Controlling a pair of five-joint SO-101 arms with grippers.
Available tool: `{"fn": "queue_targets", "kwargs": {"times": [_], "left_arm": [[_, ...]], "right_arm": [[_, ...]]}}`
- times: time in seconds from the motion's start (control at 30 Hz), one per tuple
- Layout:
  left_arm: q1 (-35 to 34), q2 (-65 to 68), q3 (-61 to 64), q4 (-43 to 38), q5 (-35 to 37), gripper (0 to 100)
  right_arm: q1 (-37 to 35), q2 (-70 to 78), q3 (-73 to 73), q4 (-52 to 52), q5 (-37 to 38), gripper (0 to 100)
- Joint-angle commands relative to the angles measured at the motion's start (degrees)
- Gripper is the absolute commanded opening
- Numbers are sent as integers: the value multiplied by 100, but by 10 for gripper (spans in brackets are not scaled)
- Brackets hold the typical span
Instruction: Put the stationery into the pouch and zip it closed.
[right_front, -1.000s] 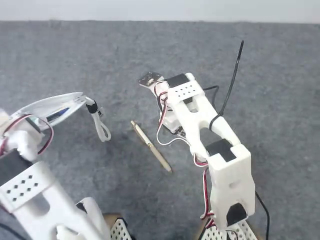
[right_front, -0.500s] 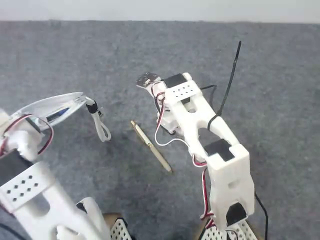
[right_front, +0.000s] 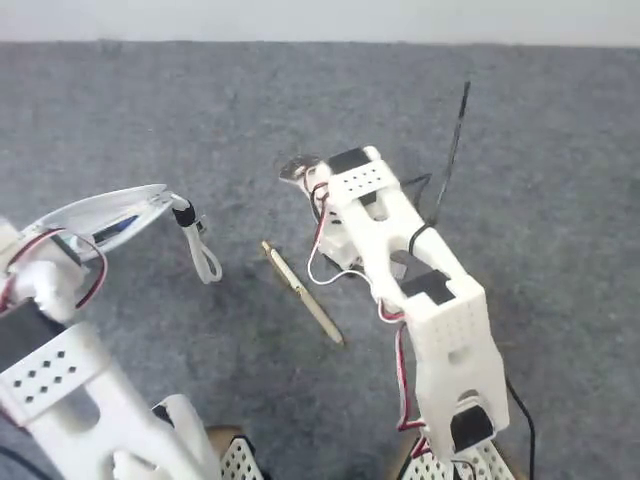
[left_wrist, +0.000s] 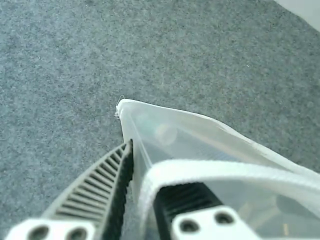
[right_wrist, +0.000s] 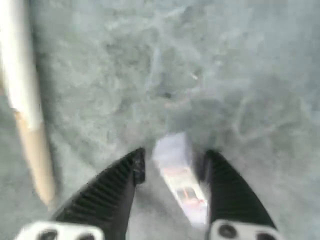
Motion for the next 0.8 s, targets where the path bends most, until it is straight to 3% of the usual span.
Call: {"fn": "queue_targets", "kwargs": {"times": [0.0, 0.1, 0.57, 0.77], "left_arm": [[9, -299, -101, -123, 35, 11], [9, -299, -101, -123, 35, 11], [9, -290, -92, -132, 35, 11], [26, -299, -92, -123, 35, 11]], "right_arm": [[84, 57, -123, -189, 299, 100], [92, -4, -123, -215, 607, 0], [40, -945, -97, 418, 580, 6], [-127, -1367, -79, 655, -167, 6]]}}
